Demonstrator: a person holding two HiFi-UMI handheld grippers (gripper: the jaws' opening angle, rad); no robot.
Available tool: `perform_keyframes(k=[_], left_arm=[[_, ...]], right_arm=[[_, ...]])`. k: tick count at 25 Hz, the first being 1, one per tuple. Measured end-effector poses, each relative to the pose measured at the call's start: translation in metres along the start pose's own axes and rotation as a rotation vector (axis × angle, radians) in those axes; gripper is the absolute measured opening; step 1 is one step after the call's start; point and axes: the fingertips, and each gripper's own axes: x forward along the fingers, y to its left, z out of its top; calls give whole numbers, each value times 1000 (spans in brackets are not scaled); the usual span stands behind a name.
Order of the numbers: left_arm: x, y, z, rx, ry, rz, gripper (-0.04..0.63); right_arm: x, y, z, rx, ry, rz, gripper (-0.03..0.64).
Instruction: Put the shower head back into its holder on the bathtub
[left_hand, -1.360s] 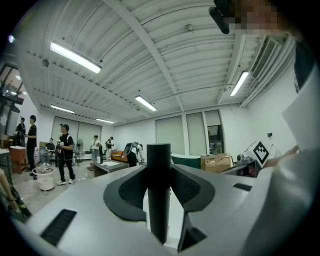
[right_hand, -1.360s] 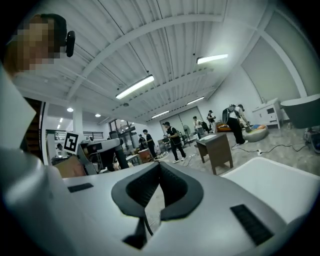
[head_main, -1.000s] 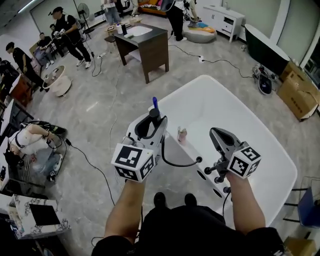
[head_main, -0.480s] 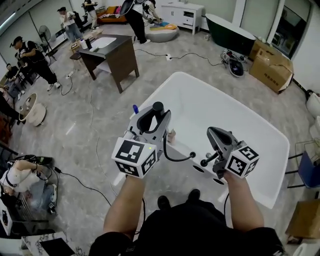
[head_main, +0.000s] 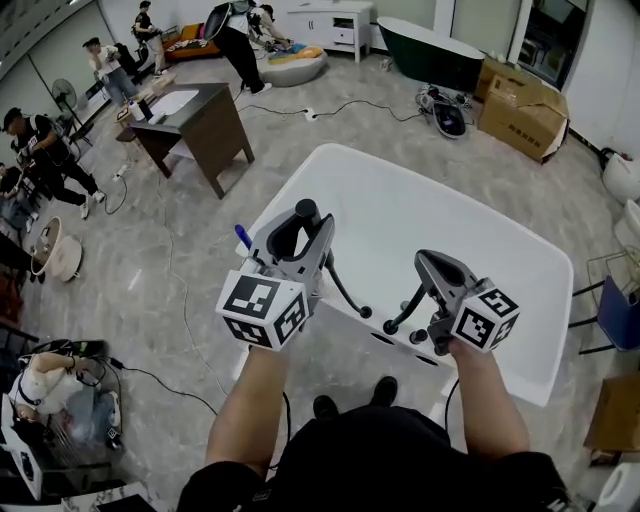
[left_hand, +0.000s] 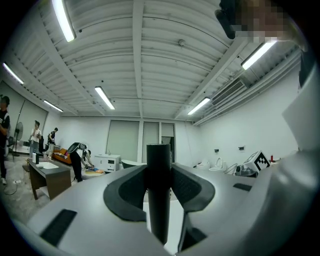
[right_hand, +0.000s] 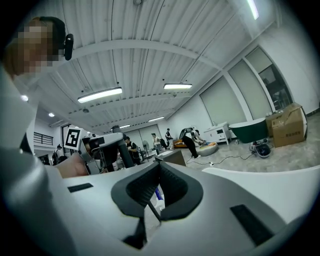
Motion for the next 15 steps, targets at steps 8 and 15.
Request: perform_keyframes(k=[8,15], left_arm=[[47,-41,-36,4,90,-22,152],[62,-59,-78,-22,194,-1,152]], right_arm=[[-24,-44,-2,30,6,17,15],[-38,-62,-22,71,43,50,15]])
